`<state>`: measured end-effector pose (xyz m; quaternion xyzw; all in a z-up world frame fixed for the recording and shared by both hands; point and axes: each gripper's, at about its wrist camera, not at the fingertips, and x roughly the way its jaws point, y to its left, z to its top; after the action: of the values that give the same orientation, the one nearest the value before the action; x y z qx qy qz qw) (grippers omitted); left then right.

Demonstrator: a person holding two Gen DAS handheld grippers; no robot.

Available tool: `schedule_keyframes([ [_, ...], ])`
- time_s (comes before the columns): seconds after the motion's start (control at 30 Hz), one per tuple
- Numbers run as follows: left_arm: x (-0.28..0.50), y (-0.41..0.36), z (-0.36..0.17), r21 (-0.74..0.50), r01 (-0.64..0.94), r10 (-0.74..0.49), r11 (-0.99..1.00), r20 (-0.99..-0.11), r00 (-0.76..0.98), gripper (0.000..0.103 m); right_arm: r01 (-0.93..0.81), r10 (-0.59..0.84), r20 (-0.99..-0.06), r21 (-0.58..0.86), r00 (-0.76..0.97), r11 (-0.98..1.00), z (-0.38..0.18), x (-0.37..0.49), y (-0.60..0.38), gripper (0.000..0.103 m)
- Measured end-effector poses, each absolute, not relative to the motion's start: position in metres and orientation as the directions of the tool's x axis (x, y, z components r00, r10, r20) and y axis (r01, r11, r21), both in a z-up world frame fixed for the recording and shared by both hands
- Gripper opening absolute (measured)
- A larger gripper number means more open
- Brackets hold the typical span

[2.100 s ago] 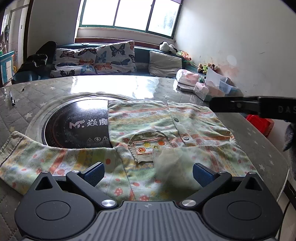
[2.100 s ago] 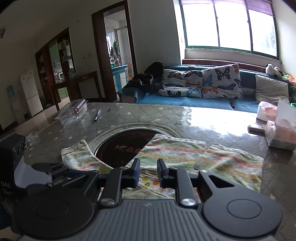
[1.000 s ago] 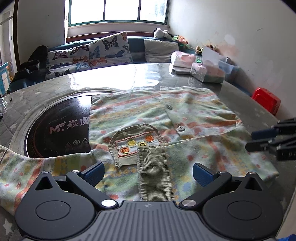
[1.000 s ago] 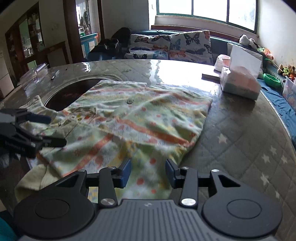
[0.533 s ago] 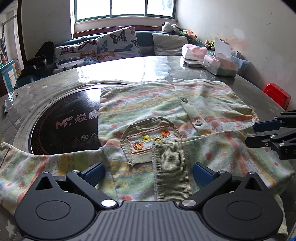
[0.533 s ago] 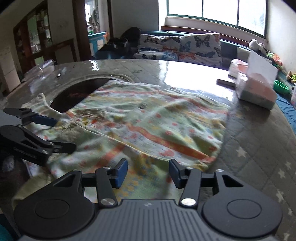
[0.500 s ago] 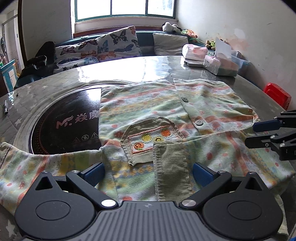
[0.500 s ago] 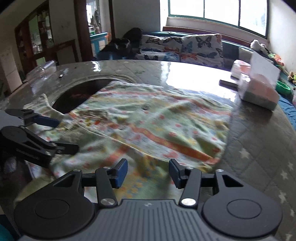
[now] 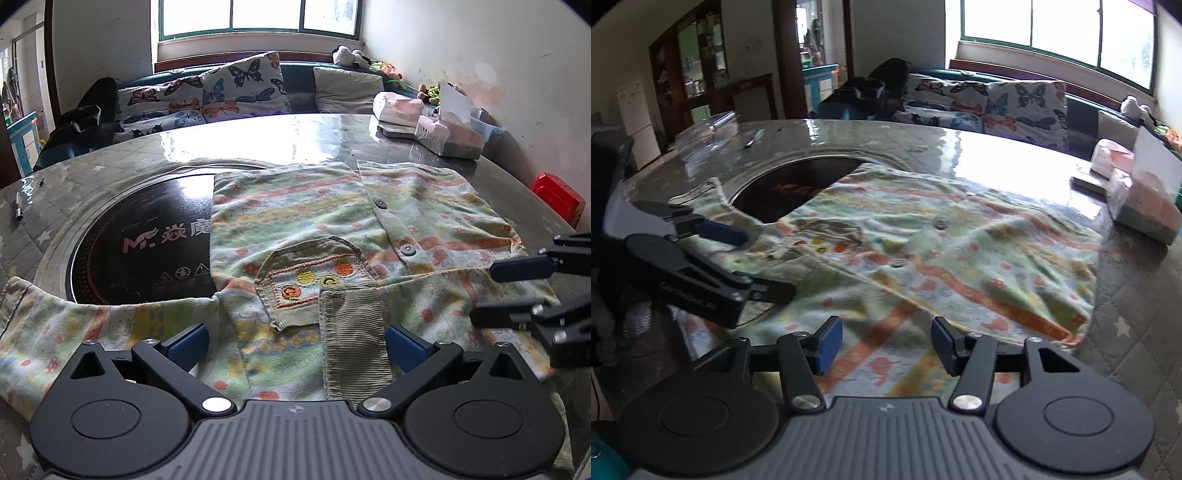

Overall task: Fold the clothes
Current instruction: 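Lay the sleeve across the shirt body and open the right gripper, then grasp the other corduroy cuff with the left gripper and lift it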

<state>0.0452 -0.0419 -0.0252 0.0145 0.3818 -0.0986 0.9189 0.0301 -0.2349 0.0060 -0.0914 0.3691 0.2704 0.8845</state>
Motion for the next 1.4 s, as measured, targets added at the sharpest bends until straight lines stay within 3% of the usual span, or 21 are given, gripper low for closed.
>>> schedule_keyframes([
  [0.67, 0.027, 0.017, -0.012, -0.064, 0.032, -0.067, 0.997, -0.677, 0.733, 0.103, -0.600, 0.429, -0.706, 0.006, 0.564, 0.800, 0.004, 0.030, -0.193, 0.060],
  [0.77, 0.025, 0.029, -0.011, -0.064, -0.004, -0.040, 0.998, -0.672, 0.740, 0.103, -0.606, 0.426, -0.713, 0.001, 0.557, 0.795, 0.002, 0.032, -0.188, 0.065],
  [1.4, 0.018, 0.136, -0.007, -0.084, -0.349, 0.214, 0.933, -0.651, 0.728, 0.103, -0.609, 0.417, -0.725, -0.004, 0.548, 0.793, -0.004, 0.031, -0.183, 0.073],
])
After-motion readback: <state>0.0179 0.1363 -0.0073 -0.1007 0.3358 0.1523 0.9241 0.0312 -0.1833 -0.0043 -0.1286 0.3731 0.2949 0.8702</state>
